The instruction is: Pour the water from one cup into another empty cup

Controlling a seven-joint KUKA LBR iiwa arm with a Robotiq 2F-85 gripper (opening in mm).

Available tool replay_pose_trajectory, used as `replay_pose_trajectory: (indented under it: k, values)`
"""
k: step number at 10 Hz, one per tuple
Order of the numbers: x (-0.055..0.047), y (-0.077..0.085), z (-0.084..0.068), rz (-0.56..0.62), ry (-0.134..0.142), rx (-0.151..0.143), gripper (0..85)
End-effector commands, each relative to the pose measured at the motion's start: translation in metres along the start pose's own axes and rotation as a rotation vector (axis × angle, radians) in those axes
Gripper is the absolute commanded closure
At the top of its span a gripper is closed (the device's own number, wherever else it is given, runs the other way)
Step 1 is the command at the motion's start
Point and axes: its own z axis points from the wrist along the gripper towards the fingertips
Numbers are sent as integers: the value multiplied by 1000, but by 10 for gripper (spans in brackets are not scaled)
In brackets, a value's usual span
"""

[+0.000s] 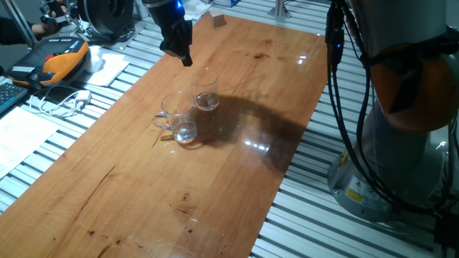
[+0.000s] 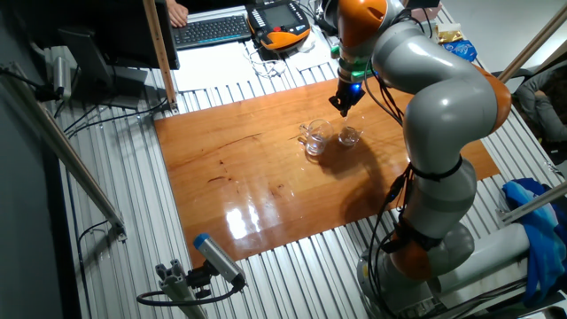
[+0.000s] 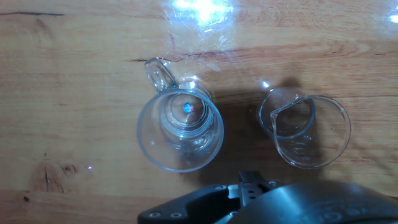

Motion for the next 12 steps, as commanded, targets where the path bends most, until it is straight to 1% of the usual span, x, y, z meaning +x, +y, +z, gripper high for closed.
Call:
replay_pose_trajectory:
  k: [1, 9, 12]
  values:
    - [0, 0, 0, -3, 0, 0, 850]
    - [0, 0, 0, -7, 2, 3, 850]
    - [0, 0, 0, -34, 3, 1, 850]
